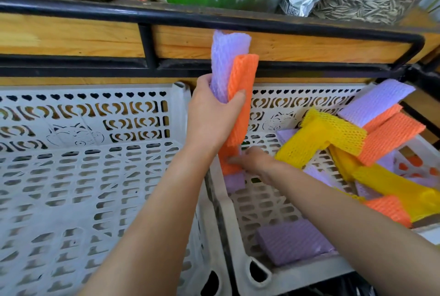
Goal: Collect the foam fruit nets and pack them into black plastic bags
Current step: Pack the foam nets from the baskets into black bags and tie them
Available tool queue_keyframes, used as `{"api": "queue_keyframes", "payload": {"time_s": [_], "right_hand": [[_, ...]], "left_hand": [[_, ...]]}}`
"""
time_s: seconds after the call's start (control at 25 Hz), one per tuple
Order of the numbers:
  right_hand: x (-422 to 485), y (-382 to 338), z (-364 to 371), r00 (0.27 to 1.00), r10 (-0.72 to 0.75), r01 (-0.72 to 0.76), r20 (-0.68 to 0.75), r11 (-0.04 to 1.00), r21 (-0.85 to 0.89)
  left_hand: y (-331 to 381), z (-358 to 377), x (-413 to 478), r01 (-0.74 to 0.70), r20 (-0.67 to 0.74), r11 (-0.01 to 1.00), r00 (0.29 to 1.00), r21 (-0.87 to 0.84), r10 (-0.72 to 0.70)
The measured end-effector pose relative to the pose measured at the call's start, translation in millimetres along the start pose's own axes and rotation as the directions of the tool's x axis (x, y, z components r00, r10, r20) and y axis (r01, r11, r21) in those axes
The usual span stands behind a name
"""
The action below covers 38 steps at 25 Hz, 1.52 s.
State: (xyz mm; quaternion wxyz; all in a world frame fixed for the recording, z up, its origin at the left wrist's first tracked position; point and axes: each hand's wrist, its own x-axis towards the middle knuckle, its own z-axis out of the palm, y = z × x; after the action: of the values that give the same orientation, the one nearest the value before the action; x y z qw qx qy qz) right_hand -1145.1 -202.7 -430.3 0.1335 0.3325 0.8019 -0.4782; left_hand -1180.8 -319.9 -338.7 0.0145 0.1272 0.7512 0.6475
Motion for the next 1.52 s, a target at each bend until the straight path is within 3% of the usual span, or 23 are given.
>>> {"api": "queue_keyframes", "payload": {"time_s": [0.08,0.2,0.28,0.36,0.48,0.56,0.68,0.8,0.92,1.04,1.08,1.16,1.24,1.28,1.52], "right_hand": [[-10,-3,-19,0.995,-0.002,0.002,-0.095,1.0,-0.004],[-32,-7,-51,0.937,-0.089,0.175,-0.339,0.956,0.235],[-49,-9,-72,0.817,-0.17,0.345,-0.551,0.91,0.231],[-68,-10,-81,0.678,-0.309,0.436,-0.667,0.9,0.026],[-93,-10,-70,0.634,-0.522,0.553,-0.571,0.822,-0.139],[-96,-5,-62,0.613,-0.622,0.614,-0.487,0.763,-0.202],[-96,-3,-69,0.576,-0.671,0.682,-0.466,0.709,-0.178],[-104,-2,-82,0.563,-0.715,0.73,-0.414,0.665,-0.157],[-112,0,-93,0.605,-0.725,0.752,-0.331,0.657,-0.064],[-108,12,-107,0.765,-0.619,0.643,-0.179,0.753,0.14],[-103,19,-110,0.833,-0.548,0.553,-0.076,0.827,0.106],[-88,41,-111,0.914,-0.344,0.387,0.215,0.899,-0.205],[-71,64,-100,0.889,-0.066,0.307,0.454,0.821,-0.482],[-65,73,-93,0.862,0.032,0.297,0.507,0.777,-0.555],[-58,80,-78,0.811,0.235,0.29,0.536,0.635,-0.716]], "left_hand": [[-1,2,1,0.0,0.016,1.0,1.0,0.013,0.0],[-2,8,-1,-0.016,0.078,0.999,0.997,0.04,0.013],[-3,12,-3,-0.012,0.111,0.998,0.994,0.062,0.005],[-5,17,-7,-0.018,0.144,0.99,0.99,0.138,-0.002],[-4,24,-12,-0.084,0.22,0.983,0.974,0.164,0.047],[1,25,-18,-0.104,0.333,0.994,0.939,0.036,0.086],[3,28,-18,0.01,0.477,0.982,0.875,-0.189,0.082],[0,33,-15,0.01,0.454,0.99,0.889,-0.138,0.054],[-2,31,-13,0.005,0.377,0.998,0.926,-0.066,0.02],[-1,28,-11,0.012,0.354,0.999,0.935,-0.033,0.001],[0,28,-12,0.015,0.361,0.999,0.933,-0.035,-0.001],[3,28,-13,0.042,0.375,0.998,0.927,-0.051,-0.02],[5,28,-15,0.055,0.396,0.996,0.918,-0.068,-0.024],[4,28,-15,0.054,0.398,0.995,0.917,-0.078,-0.019],[0,30,-11,0.051,0.413,0.993,0.911,-0.109,-0.001]]}}
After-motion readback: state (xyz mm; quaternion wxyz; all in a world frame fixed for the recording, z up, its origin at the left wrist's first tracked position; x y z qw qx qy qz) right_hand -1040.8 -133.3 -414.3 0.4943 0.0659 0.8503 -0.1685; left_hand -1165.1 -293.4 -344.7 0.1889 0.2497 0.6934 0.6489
